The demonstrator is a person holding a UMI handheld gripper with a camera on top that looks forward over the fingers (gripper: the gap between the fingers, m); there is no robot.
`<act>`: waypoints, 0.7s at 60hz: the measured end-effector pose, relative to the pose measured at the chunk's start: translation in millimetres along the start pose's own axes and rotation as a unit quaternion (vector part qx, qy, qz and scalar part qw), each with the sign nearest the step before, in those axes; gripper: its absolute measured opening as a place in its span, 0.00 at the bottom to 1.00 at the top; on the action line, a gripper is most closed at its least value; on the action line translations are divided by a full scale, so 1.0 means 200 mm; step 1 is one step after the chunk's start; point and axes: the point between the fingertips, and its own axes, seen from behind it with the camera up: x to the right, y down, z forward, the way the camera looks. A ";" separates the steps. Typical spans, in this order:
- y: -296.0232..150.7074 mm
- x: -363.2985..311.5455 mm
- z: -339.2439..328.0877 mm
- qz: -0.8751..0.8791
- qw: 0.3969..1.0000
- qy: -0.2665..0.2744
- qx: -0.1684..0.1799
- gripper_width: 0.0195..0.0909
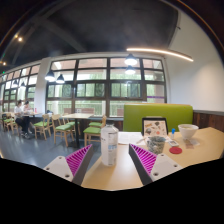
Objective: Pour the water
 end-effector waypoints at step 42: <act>0.08 -0.04 0.94 -0.015 0.996 0.088 -0.006 0.46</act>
